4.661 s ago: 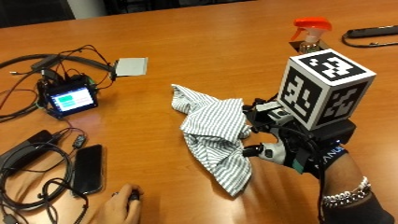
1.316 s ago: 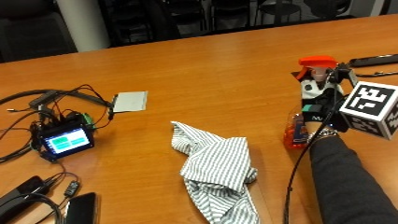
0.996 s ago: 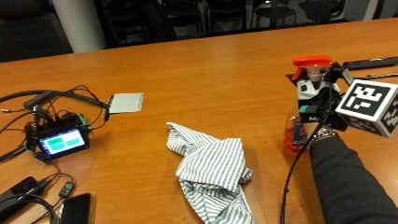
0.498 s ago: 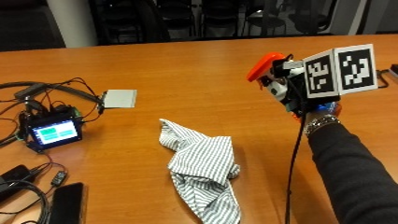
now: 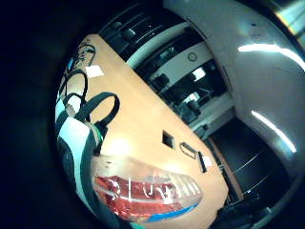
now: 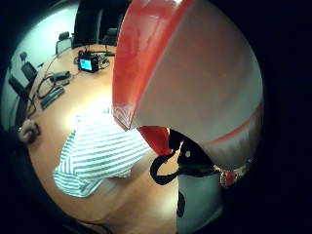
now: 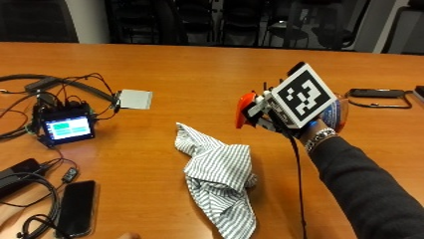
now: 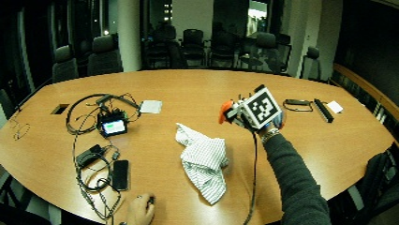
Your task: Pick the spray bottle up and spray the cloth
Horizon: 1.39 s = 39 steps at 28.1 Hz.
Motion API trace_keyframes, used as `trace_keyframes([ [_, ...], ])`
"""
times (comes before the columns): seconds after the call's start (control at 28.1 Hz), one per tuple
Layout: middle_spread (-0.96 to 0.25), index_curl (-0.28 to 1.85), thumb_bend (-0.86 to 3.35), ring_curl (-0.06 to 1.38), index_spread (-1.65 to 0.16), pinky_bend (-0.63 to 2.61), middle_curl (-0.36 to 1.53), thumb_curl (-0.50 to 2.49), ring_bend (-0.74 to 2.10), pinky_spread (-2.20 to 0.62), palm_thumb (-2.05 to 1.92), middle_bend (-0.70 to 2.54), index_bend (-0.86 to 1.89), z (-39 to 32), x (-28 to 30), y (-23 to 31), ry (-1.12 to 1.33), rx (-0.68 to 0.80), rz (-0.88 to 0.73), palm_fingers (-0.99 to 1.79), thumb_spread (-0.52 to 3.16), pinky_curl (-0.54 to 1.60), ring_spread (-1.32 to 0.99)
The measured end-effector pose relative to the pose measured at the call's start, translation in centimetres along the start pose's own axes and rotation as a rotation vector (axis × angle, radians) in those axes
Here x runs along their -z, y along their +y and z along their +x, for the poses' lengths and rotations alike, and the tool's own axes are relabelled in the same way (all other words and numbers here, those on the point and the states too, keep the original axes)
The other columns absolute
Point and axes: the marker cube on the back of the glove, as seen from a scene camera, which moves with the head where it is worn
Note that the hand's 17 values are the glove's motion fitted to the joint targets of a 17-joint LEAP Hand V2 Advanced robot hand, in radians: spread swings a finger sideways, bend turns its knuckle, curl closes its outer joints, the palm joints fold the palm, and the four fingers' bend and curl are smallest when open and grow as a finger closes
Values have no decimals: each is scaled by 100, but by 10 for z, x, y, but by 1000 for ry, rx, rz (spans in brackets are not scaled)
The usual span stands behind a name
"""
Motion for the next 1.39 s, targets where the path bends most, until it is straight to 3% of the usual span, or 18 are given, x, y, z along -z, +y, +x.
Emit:
trace_keyframes([
  [0.36,-20,53,-1,50,-26,59,56,47,80,-30,72,62,24,-37,-10,12,89,268,-52,139,110,44,-18],
  [0.78,-20,55,-2,49,-26,59,56,49,79,-30,74,63,23,-59,-23,35,115,344,-84,138,109,44,-18],
  [1.03,-20,56,-2,49,-27,59,55,49,79,-30,74,62,22,-40,-1,20,90,220,-35,138,108,44,-18],
  [1.39,-20,56,-2,49,-27,59,55,51,79,-30,74,62,21,-22,77,-47,-308,-201,233,138,106,44,-18],
])
